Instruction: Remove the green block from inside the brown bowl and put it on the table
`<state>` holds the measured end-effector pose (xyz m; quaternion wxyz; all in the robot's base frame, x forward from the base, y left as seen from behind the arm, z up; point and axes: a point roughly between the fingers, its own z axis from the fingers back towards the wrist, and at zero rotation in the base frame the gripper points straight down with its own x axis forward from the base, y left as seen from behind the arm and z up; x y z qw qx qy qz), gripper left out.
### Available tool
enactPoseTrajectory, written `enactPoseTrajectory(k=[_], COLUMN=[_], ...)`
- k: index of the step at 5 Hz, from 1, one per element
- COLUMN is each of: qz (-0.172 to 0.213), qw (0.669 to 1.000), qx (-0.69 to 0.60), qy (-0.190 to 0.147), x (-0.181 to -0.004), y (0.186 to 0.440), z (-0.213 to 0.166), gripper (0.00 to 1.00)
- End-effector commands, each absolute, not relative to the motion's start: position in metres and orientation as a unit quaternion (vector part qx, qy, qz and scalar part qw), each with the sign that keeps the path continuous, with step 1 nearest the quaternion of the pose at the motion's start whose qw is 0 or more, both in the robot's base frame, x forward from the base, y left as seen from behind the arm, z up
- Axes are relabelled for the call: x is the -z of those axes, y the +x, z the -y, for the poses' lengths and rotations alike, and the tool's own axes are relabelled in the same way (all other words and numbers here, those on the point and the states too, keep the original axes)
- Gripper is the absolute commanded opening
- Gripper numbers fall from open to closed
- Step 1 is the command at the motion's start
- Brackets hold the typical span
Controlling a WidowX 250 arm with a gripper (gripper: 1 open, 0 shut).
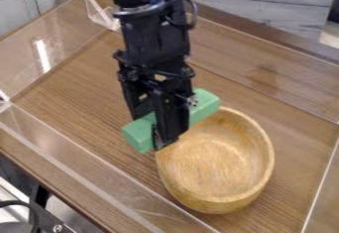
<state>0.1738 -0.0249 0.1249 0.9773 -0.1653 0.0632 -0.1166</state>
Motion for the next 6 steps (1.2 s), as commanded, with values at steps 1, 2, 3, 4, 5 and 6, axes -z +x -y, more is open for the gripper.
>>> enactPoseTrajectory(k=[1, 2, 3, 4, 5, 6], qz=[-0.03, -0.031, -0.029, -0.026, -0.023, -0.021], qw=[0.98, 0.98, 0.981, 0.981, 0.981, 0.981], qx=[0.113, 0.106, 0.098, 0.093, 0.093, 0.092], qy=[-0.161, -0.165, -0.167, -0.167, -0.167, -0.168], x=[-0.14, -0.141, -0.141, -0.14, -0.139, -0.138], y=[0.183, 0.183, 0.184, 0.186, 0.187, 0.187], z=[0.018, 0.013, 0.008, 0.002, 0.0, -0.001], gripper=[0.0, 0.0, 0.0, 0.0, 0.0, 0.0])
